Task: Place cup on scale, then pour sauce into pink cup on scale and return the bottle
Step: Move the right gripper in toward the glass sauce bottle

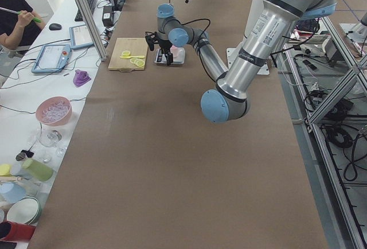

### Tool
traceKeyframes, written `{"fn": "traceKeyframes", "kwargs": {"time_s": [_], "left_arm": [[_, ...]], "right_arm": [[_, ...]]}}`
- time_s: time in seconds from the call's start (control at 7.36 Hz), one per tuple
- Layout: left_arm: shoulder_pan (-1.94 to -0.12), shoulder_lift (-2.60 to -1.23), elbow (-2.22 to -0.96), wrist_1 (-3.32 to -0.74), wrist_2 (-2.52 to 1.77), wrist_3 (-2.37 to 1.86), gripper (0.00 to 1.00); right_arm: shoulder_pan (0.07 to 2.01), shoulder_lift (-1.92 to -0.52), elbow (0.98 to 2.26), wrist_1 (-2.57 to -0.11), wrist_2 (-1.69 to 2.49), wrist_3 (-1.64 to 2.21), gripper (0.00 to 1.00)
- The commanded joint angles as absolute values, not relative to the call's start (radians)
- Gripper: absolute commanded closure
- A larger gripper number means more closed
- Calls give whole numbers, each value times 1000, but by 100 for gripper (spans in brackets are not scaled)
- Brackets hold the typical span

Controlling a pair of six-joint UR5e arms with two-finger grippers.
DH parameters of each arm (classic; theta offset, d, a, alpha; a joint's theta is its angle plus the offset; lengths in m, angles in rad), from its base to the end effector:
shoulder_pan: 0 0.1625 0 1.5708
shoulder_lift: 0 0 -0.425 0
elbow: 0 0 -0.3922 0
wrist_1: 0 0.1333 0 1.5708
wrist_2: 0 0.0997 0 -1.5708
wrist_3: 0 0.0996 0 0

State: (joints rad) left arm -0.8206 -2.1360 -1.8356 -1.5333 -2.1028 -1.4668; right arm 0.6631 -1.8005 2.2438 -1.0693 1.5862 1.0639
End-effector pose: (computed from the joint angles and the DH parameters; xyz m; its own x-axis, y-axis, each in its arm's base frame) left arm 0.3645 -0.5125 0.2212 0.5160 -0.4224 -0.7452 0.3324 0.9005 -0.2803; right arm -0.2315 -0.3480 0.3857 0.6977 -0.0710 0.7129 -0.3053 0.8707 0.3855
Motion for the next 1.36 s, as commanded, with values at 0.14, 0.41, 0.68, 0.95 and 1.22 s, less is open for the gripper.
{"fn": "traceKeyframes", "kwargs": {"time_s": [0.14, 0.41, 0.68, 0.95, 1.22], "left_arm": [[-821, -2138, -1839, -1532, -2102, -1466, 1], [-821, -2134, -1835, -1534, -2103, -1462, 1], [-821, -2132, -1830, -1534, -2103, -1462, 1], [-821, -2132, -1832, -1534, -2102, -1463, 1], [-821, -2132, -1832, -1534, -2091, -1463, 1]], "right_arm": [[574, -1807, 2214, -982, 1452, 1071, 0], [561, -1810, 2194, -924, 1437, 1062, 0], [555, -1801, 2186, -895, 1437, 1060, 4], [558, -1825, 2050, -631, 1425, 1054, 4], [543, -1838, 1903, -434, 1282, 917, 2]]}}
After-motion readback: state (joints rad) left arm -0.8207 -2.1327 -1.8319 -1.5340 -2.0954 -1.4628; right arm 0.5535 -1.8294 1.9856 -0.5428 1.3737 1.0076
